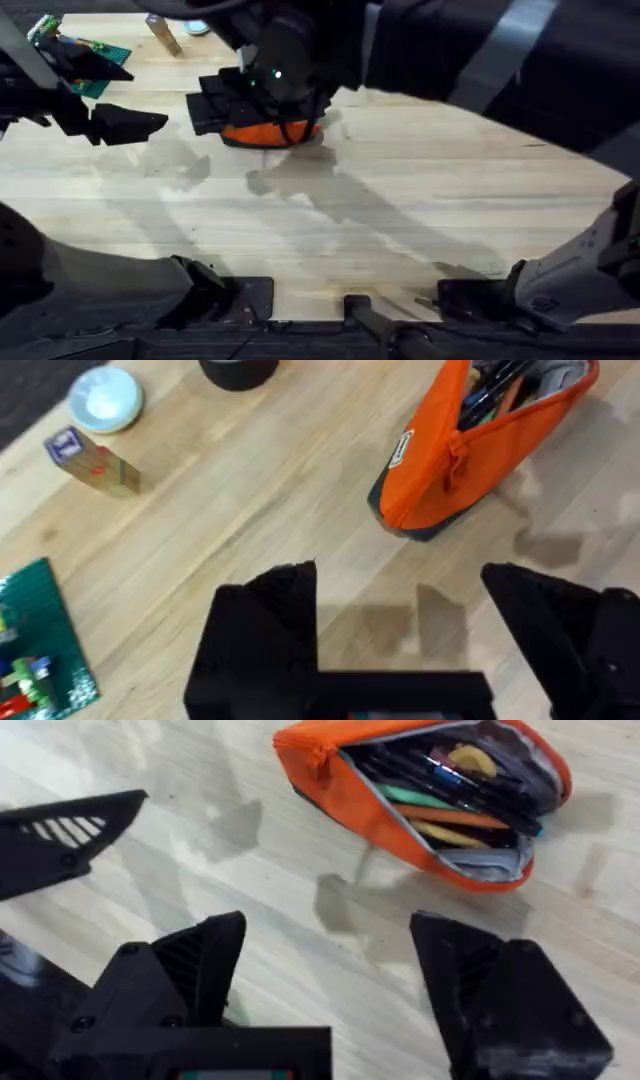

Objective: Unzip the bag, pick up the pens from the table one at a time and place them inside, then zip the bag closed.

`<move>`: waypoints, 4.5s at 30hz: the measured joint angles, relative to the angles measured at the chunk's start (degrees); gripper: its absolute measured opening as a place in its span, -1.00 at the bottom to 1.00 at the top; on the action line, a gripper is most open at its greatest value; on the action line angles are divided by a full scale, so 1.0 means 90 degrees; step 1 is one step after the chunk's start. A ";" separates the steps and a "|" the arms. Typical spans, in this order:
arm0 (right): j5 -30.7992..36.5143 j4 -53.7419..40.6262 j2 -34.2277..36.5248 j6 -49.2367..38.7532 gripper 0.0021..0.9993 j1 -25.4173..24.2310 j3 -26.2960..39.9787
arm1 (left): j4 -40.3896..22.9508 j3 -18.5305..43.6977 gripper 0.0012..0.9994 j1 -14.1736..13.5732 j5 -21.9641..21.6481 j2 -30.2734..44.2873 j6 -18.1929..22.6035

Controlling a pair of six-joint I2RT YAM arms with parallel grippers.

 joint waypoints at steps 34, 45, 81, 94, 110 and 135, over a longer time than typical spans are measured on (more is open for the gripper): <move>0.1117 0.1354 0.1109 0.0637 0.82 0.0435 0.0017 | 0.0071 0.0000 0.99 0.0000 0.0118 0.0201 0.0053; 0.1442 0.1453 0.1756 0.0627 0.78 0.0440 0.0337 | 0.0071 0.0000 0.99 0.0000 0.0118 0.0201 0.0061; 0.2048 0.2265 0.2309 0.0341 0.27 0.0440 0.0549 | 0.0074 0.0000 0.99 0.0000 0.0119 0.0201 0.0070; 0.2040 0.2306 0.2319 0.0341 0.07 0.0367 0.0549 | 0.0078 0.0000 0.99 0.0000 0.0118 0.0201 0.0070; 0.2043 0.2542 0.2333 0.0056 -0.94 0.0338 0.0551 | 0.0078 0.0000 0.99 0.0000 0.0118 0.0201 0.0070; 0.2026 0.1681 0.2333 -0.0810 -0.94 0.0309 0.1354 | -0.0056 0.0000 0.99 0.0000 0.0687 0.0201 0.0061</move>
